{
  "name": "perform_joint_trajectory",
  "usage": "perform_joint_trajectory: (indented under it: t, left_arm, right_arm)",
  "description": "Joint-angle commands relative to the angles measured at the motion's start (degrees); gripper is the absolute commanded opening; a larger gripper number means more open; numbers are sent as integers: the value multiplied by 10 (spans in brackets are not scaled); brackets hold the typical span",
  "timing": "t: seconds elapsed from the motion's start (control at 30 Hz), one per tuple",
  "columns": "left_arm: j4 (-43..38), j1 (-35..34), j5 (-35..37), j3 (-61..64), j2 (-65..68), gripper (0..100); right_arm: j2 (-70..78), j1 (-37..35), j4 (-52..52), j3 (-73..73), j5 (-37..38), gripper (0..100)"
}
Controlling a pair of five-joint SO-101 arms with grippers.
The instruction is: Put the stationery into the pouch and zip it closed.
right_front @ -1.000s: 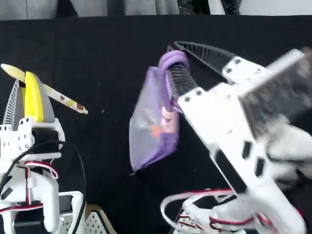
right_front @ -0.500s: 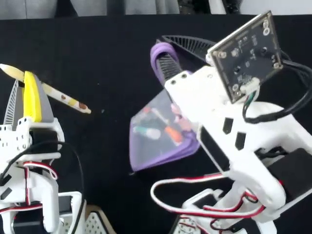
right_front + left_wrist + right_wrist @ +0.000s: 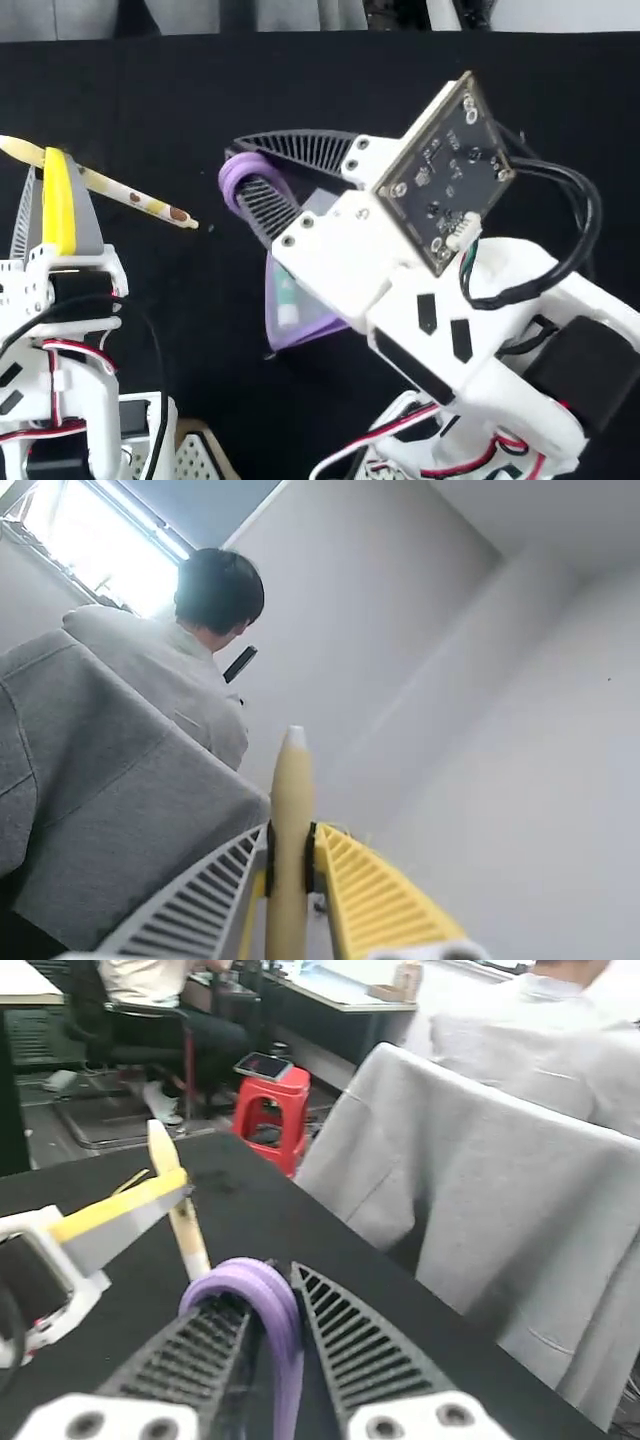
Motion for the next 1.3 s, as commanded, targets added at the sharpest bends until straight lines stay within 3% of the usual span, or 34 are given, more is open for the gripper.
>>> perform_joint_trajectory:
  t: [0.0, 0.2, 0.5, 1.07, 1.27]
  left_arm:
    - [-6, 32, 34, -1, -3, 29]
    - [-6, 91, 32, 17, -14, 29]
    - [-6, -107, 35, 29, -70, 29]
    - [-11, -114, 39, 29, -72, 29]
    - [-11, -109, 129, -12, -71, 29]
  right_arm:
    - [-7, -37, 9, 0, -6, 11]
    - [-6, -109, 11, 0, -6, 11]
    - [-10, -127, -95, 123, -6, 11]
    - [-21, -195, -147, 176, -25, 11]
    - [-94, -235, -144, 182, -25, 11]
